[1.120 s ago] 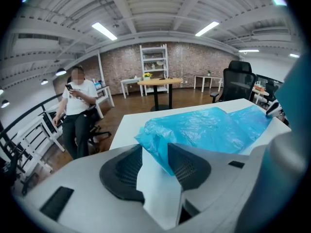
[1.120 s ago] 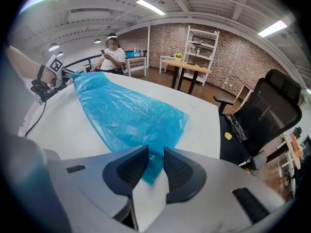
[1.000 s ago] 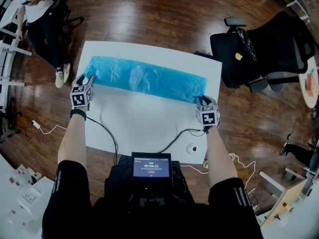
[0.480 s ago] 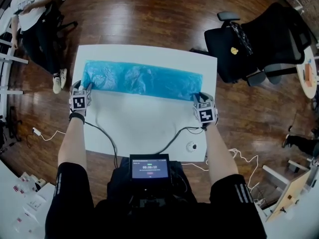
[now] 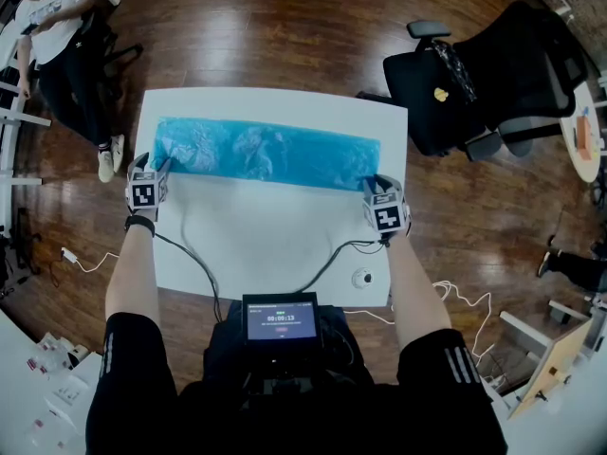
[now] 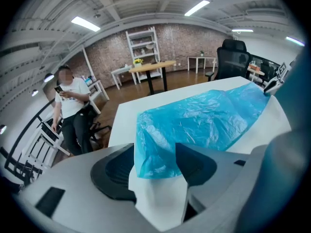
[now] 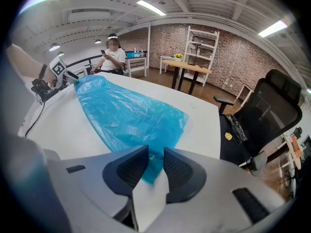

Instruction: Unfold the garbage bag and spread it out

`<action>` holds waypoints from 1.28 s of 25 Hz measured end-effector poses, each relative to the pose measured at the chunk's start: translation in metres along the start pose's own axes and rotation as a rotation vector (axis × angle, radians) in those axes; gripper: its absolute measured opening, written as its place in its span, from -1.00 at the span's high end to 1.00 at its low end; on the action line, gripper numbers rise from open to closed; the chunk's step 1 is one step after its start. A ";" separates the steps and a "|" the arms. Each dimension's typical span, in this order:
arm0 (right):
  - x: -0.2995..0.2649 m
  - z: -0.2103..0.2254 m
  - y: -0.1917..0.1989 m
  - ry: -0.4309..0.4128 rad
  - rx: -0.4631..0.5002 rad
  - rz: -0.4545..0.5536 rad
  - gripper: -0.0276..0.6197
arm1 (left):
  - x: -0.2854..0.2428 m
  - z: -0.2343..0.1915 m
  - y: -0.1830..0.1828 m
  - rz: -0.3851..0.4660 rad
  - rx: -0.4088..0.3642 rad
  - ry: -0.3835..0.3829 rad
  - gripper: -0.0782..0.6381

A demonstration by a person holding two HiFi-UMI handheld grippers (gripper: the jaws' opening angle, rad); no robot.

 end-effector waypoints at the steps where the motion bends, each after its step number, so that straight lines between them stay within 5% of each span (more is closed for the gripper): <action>1: 0.000 0.000 0.000 0.003 0.000 0.003 0.53 | 0.002 -0.003 -0.002 0.009 0.007 -0.005 0.01; 13: 0.001 -0.001 0.000 -0.006 -0.018 0.001 0.53 | 0.027 -0.029 -0.022 0.138 0.015 0.008 0.01; 19: 0.000 -0.001 0.001 -0.003 -0.017 0.000 0.53 | 0.041 0.010 -0.069 0.184 -0.182 0.084 0.01; 32: 0.001 0.000 0.001 -0.010 -0.028 0.002 0.53 | 0.033 0.112 -0.128 0.073 -0.688 0.234 0.02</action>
Point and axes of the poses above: the fingertips, and each gripper's own axes: x backward along the fingers, z to its right, y out of its underside, the point moved 4 cm from there along x, backward along the fingers, and after that the axes turned 14 degrees about -z, right-handed, at the moved point
